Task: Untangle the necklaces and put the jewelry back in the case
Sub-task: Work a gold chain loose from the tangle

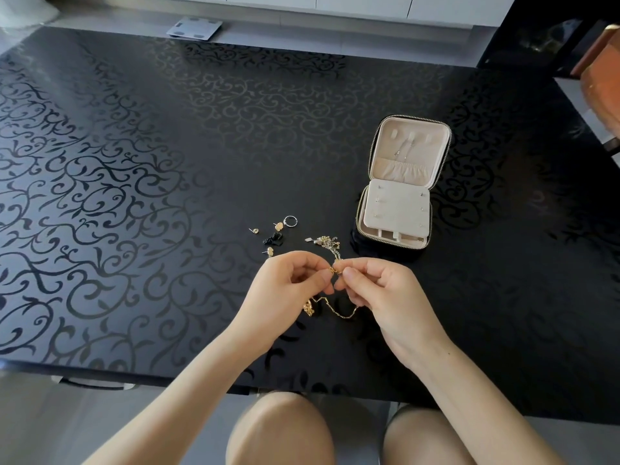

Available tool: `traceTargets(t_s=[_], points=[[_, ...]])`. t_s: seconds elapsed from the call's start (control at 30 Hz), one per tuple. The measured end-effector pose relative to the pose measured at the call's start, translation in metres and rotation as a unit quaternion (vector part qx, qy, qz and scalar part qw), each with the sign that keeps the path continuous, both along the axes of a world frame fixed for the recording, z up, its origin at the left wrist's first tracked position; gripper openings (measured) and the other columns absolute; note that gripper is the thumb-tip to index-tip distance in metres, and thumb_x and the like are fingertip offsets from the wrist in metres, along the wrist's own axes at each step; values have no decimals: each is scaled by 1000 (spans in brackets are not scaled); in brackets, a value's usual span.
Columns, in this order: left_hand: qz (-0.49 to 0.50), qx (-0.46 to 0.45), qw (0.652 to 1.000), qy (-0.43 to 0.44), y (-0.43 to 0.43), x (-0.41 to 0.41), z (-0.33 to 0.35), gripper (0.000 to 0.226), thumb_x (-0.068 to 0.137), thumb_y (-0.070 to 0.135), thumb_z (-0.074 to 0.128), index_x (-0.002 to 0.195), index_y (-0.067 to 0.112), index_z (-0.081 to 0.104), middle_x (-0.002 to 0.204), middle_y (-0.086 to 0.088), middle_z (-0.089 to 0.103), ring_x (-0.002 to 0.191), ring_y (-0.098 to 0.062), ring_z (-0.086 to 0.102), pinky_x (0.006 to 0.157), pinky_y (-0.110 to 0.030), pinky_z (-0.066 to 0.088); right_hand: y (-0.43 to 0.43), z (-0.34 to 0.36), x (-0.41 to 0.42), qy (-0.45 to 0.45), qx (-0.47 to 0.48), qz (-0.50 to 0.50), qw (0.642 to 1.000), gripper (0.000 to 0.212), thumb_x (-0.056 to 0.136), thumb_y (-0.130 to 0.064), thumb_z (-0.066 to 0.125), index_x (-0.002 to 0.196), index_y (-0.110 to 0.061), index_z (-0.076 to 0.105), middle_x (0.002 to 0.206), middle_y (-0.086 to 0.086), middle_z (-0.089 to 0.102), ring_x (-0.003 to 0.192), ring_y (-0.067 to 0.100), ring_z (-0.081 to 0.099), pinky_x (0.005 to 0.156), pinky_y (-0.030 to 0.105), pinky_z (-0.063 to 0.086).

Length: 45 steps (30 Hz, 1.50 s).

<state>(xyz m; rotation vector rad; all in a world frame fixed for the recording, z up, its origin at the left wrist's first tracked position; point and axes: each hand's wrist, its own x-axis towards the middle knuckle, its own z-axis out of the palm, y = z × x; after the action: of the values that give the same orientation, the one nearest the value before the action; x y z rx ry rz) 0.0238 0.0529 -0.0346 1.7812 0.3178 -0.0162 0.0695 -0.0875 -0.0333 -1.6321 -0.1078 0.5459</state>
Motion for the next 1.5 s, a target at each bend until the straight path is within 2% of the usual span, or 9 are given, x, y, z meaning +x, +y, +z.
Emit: traceTargets(t_s=[0.23, 0.43, 0.6, 0.7, 0.77, 0.87, 1.17, 1.37, 1.5], points=[[-7, 0, 1000, 19, -1, 0, 1, 10, 87, 13, 62, 79, 14, 66, 61, 7, 65, 61, -4, 56, 64, -21, 44, -2, -1, 3, -40, -45, -5, 998, 16, 91, -13, 57, 90, -19, 72, 66, -7, 67, 59, -1, 55, 68, 21, 43], [-15, 4, 1000, 21, -2, 0, 2, 9, 87, 13, 63, 78, 14, 67, 61, 6, 66, 65, -11, 59, 69, -30, 50, -2, -3, 5, -56, -66, 5, 996, 15, 91, -17, 57, 90, -20, 72, 62, -10, 64, 59, -4, 55, 67, 19, 41], [-15, -9, 999, 32, -2, 1, 2, 10, 86, 11, 62, 78, 12, 68, 62, 4, 66, 63, -9, 58, 65, -24, 46, -3, -3, 5, -98, -85, 26, 991, 15, 91, -18, 57, 86, -25, 70, 64, -10, 66, 67, 2, 61, 70, 22, 49], [-13, 3, 1000, 29, -2, 1, 2, 9, 86, 10, 62, 79, 10, 68, 64, 0, 67, 66, -18, 60, 63, -25, 48, -4, -1, 4, -162, -117, 50, 978, 14, 91, -16, 58, 87, -26, 68, 66, -10, 65, 69, 1, 61, 67, 12, 47], [-13, 17, 1000, 22, -2, 1, 1, 8, 85, 10, 62, 79, 11, 67, 65, -2, 69, 69, -30, 62, 67, -32, 51, -5, -1, 4, -202, -140, 58, 968, 13, 90, -16, 58, 90, -24, 68, 70, -11, 65, 71, 2, 62, 67, 13, 48], [-16, 29, 999, 18, -2, 1, 2, 8, 85, 11, 63, 79, 12, 67, 67, -2, 70, 75, -37, 63, 73, -40, 52, -5, -3, 3, -240, -157, 61, 956, 12, 90, -15, 58, 93, -20, 69, 77, -13, 66, 77, 3, 63, 71, 17, 50], [-15, 41, 999, 13, -2, 2, 2, 11, 85, 10, 62, 76, 14, 66, 63, 2, 68, 73, -34, 63, 76, -41, 51, -6, -7, 5, -282, -170, 60, 942, 12, 90, -12, 59, 93, -17, 70, 83, -12, 67, 78, 4, 64, 73, 23, 52], [-20, 42, 999, 15, -2, 2, 0, 9, 86, 11, 62, 78, 14, 66, 63, 4, 68, 72, -32, 63, 71, -36, 51, -6, -5, 7, -300, -175, 61, 936, 12, 91, -14, 58, 94, -16, 70, 78, -20, 61, 79, -2, 60, 71, 11, 46], [-13, 36, 999, 16, -1, 2, -2, 8, 85, 10, 62, 79, 13, 66, 63, 3, 69, 73, -34, 63, 69, -36, 51, -6, -3, 7, -304, -177, 68, 934, 13, 91, -13, 58, 95, -16, 70, 77, -21, 60, 78, -3, 59, 70, 9, 45]])
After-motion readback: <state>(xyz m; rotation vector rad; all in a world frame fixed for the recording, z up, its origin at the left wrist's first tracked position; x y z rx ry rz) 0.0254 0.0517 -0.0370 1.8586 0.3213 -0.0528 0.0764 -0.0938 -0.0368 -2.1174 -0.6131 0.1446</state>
